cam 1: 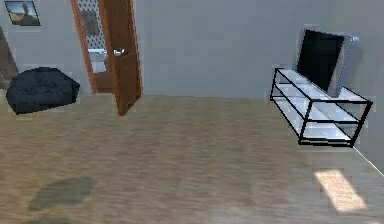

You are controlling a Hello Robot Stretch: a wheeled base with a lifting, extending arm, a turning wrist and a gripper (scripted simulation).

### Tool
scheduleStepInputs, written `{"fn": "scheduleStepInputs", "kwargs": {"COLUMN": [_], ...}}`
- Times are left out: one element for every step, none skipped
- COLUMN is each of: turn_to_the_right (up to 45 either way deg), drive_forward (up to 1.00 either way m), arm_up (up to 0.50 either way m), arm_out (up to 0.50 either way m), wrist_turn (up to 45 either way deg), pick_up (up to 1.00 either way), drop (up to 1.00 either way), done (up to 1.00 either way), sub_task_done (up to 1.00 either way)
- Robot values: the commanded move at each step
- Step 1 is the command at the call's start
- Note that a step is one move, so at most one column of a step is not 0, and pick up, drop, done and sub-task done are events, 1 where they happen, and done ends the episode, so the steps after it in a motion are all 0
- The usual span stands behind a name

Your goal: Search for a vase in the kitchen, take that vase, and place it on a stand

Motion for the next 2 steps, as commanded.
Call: {"fn": "scheduleStepInputs", "kwargs": {"turn_to_the_right": [0.0,-36.0], "drive_forward": [0.5,0.0], "arm_up": [0.0,0.0], "arm_out": [0.0,0.0], "wrist_turn": [0.0,0.0], "pick_up": [0.0,0.0], "drop": [0.0,0.0], "done": [0.0,0.0], "sub_task_done": [0.0,0.0]}}
